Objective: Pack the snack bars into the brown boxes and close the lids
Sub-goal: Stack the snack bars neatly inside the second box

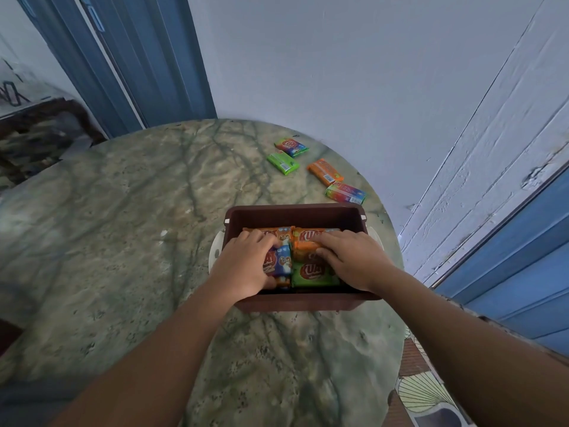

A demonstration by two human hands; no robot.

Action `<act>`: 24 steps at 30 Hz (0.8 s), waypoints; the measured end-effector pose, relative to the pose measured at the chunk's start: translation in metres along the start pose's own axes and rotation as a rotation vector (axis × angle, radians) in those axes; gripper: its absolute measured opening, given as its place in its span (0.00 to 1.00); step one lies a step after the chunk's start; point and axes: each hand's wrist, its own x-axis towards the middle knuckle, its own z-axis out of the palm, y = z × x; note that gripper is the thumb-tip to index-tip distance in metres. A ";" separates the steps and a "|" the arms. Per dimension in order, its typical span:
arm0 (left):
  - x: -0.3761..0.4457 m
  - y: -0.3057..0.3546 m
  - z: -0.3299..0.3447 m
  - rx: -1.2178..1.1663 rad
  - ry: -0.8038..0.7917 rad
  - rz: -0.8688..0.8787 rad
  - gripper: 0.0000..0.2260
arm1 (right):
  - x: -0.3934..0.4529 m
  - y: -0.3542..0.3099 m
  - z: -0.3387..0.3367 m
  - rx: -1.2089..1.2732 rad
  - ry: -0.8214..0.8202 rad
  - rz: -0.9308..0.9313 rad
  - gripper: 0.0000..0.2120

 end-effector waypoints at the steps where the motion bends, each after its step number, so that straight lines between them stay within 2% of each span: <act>1: 0.000 0.000 0.000 0.003 -0.011 0.003 0.33 | -0.001 -0.001 -0.002 0.006 0.003 0.004 0.20; 7: 0.001 0.003 -0.003 0.052 -0.076 0.004 0.32 | -0.002 -0.005 -0.007 -0.057 -0.014 -0.004 0.19; 13: 0.000 0.003 -0.004 0.037 -0.096 -0.005 0.31 | 0.001 -0.002 -0.002 -0.037 -0.009 0.004 0.13; 15: 0.000 0.003 -0.004 0.035 -0.097 -0.006 0.31 | 0.003 -0.001 0.001 -0.061 -0.015 -0.014 0.18; 19: 0.000 0.003 -0.004 0.020 -0.095 -0.013 0.30 | 0.000 0.000 0.003 -0.173 -0.071 -0.051 0.35; 24: 0.000 0.003 -0.004 0.020 -0.089 -0.018 0.30 | 0.001 -0.001 0.003 -0.215 -0.085 -0.056 0.36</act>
